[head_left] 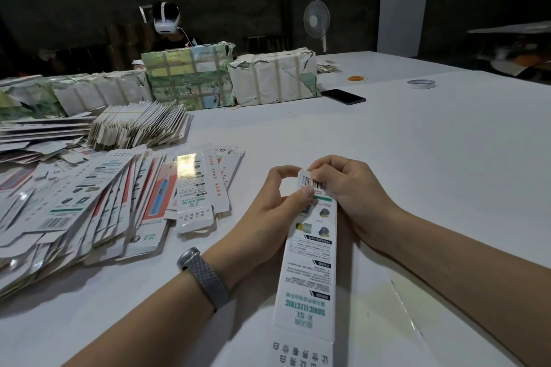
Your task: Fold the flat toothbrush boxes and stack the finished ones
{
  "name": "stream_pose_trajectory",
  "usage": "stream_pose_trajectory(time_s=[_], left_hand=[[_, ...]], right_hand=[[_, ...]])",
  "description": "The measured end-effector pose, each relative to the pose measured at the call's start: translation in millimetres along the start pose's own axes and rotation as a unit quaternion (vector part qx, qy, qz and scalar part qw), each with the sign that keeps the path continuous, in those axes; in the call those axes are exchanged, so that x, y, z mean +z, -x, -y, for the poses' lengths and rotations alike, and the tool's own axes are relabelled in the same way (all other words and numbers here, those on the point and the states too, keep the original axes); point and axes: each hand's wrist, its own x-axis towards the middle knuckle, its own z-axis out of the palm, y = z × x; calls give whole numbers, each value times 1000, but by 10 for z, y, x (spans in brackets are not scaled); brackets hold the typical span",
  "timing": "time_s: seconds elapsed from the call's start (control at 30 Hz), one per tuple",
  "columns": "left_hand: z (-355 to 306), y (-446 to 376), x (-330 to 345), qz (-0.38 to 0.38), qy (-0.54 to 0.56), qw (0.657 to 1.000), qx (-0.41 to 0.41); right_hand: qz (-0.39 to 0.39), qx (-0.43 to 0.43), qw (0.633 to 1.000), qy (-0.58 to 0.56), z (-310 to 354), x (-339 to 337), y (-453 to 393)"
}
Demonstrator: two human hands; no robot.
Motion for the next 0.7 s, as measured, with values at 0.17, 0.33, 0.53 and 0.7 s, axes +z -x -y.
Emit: stream_pose_trajectory(time_s=[0.17, 0.33, 0.53, 0.7], left_hand=[[2, 4, -24, 11, -10, 1000, 1], [0, 13, -32, 28, 1, 1000, -12], [12, 2, -17, 30, 17, 999, -11], [20, -9, -20, 29, 21, 999, -3]], right_hand=[[9, -13, 1000, 9, 23, -29, -1], [-5, -24, 1000, 19, 39, -31, -10], [-1, -10, 1000, 7, 32, -42, -7], [10, -28, 1000, -2, 20, -37, -5]])
